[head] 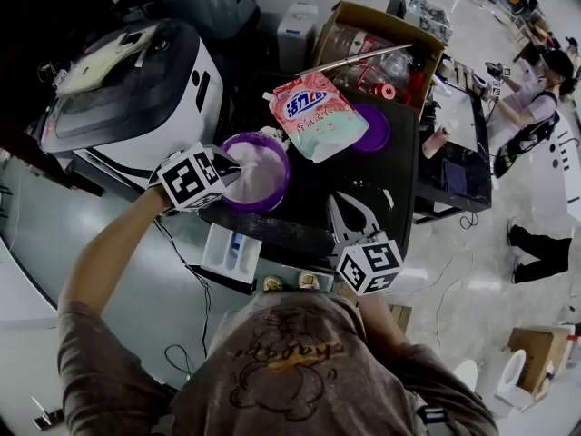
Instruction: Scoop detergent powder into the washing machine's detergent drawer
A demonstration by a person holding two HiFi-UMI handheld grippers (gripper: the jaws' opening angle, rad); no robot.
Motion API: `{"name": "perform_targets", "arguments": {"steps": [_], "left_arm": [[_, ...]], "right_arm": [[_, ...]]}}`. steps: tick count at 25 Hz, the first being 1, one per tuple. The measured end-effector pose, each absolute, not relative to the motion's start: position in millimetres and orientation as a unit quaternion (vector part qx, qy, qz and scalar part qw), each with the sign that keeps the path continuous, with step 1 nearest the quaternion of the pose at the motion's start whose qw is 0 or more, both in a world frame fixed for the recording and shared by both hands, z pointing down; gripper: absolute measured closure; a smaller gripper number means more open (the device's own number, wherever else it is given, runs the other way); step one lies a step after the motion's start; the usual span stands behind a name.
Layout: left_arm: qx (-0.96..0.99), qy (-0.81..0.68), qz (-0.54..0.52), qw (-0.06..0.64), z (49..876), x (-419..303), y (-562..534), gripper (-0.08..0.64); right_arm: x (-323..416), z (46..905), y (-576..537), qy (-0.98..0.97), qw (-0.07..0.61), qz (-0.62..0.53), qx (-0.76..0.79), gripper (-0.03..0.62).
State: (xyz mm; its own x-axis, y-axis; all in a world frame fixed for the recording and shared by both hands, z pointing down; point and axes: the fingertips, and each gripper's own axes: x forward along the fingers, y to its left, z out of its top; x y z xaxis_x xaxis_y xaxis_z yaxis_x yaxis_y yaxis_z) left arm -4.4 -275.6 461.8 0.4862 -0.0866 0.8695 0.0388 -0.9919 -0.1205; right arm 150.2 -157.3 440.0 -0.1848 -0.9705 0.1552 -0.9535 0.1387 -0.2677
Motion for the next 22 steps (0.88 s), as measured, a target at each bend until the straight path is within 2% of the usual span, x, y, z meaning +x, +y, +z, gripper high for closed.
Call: {"name": "perform_targets", "arguments": {"steps": [22], "left_arm": [[-0.839,-0.068,-0.540,0.007,464,-7,-243,0.535]], "right_arm": [[156,439,-159,0.756,0.024,-0.152,-0.637,0.589]]}}
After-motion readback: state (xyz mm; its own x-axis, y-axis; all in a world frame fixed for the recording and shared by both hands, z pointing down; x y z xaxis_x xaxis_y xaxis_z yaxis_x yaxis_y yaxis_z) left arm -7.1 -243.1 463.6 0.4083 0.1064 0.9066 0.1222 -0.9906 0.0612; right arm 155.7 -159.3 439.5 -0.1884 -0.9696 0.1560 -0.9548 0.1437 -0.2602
